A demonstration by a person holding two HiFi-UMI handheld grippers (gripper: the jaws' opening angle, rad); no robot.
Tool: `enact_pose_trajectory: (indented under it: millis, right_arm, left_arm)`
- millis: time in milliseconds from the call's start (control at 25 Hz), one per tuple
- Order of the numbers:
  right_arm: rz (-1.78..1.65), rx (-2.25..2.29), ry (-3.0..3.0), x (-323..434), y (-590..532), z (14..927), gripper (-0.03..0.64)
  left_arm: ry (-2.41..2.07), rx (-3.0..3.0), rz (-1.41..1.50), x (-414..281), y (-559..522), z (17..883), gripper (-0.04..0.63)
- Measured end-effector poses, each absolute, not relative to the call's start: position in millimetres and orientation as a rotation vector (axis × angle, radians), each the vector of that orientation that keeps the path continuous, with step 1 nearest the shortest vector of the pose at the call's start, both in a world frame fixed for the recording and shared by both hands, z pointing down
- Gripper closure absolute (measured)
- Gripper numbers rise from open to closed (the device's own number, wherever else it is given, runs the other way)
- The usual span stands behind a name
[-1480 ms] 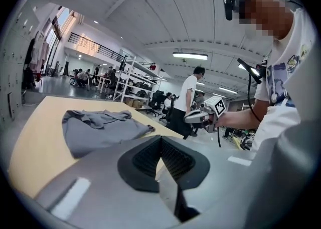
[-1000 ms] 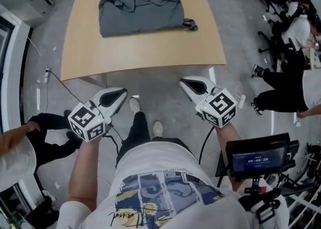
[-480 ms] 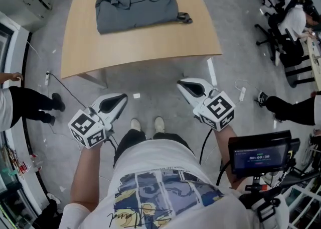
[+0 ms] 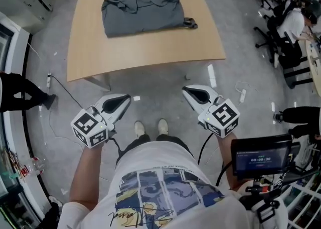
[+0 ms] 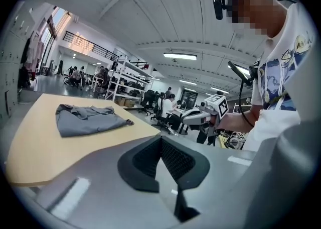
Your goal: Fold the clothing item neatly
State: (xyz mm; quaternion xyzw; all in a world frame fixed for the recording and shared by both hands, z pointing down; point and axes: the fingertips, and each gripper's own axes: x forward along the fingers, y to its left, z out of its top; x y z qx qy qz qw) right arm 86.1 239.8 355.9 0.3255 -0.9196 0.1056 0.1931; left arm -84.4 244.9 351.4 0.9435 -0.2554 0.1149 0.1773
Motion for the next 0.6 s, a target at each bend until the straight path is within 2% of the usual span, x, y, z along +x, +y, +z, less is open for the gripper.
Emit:
enact_pose_trajectory:
  millis: [600]
  right_arm:
    - [0.289,0.919,-2.551,54,247,356,0.614]
  left_arm:
    - [-0.669,2.682,0.306,-106,245,353,0.589]
